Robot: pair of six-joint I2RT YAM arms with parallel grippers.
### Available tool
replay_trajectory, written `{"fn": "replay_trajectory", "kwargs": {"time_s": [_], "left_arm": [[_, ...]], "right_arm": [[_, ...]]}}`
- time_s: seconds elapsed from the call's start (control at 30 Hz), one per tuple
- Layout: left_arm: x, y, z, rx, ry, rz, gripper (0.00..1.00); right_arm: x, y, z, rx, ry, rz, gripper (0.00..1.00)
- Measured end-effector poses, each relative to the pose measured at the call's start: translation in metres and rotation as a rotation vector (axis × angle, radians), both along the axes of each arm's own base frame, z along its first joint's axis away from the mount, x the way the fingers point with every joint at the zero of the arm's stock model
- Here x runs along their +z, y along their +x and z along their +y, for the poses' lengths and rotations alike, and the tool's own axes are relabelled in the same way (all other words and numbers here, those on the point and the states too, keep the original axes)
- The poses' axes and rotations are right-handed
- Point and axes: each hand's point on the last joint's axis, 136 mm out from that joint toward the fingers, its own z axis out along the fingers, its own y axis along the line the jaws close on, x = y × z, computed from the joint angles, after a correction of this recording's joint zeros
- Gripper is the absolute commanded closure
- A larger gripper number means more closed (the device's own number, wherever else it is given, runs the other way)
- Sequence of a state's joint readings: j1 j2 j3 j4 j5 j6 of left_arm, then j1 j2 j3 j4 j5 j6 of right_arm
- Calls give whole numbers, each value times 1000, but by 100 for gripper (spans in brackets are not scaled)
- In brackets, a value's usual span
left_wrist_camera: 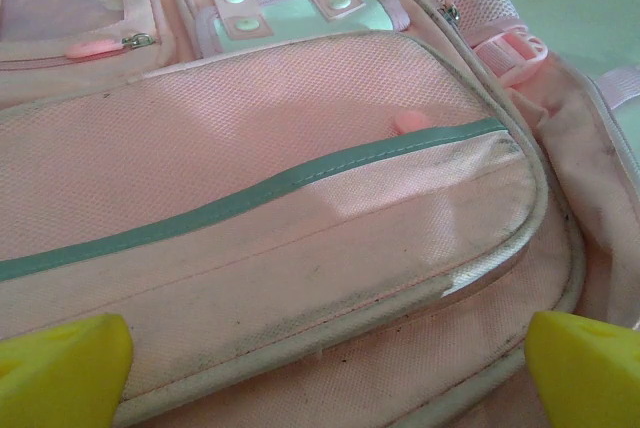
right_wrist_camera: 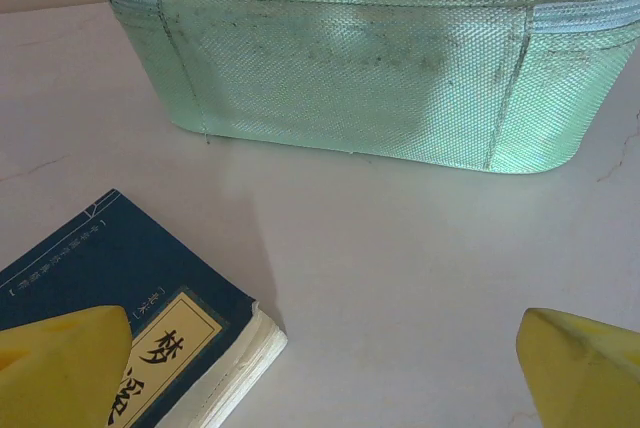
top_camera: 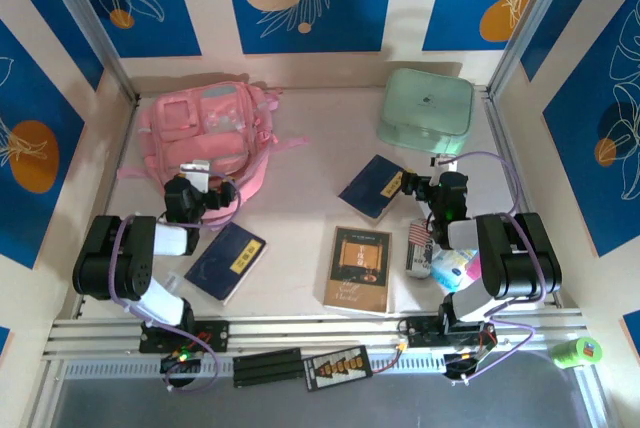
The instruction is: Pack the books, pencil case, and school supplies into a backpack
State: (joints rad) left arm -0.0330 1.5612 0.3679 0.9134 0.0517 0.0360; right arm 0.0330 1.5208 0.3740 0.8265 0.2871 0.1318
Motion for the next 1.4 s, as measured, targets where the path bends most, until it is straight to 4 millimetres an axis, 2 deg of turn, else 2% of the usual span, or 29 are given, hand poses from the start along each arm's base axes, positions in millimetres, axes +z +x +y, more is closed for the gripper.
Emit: {"fn": "replay_trajectory", "kwargs": {"time_s": [1.4], "left_arm": [[1, 0, 3, 20, 3, -4, 0]], "right_arm": [[0, 0, 0, -2, 0, -1, 1]]}}
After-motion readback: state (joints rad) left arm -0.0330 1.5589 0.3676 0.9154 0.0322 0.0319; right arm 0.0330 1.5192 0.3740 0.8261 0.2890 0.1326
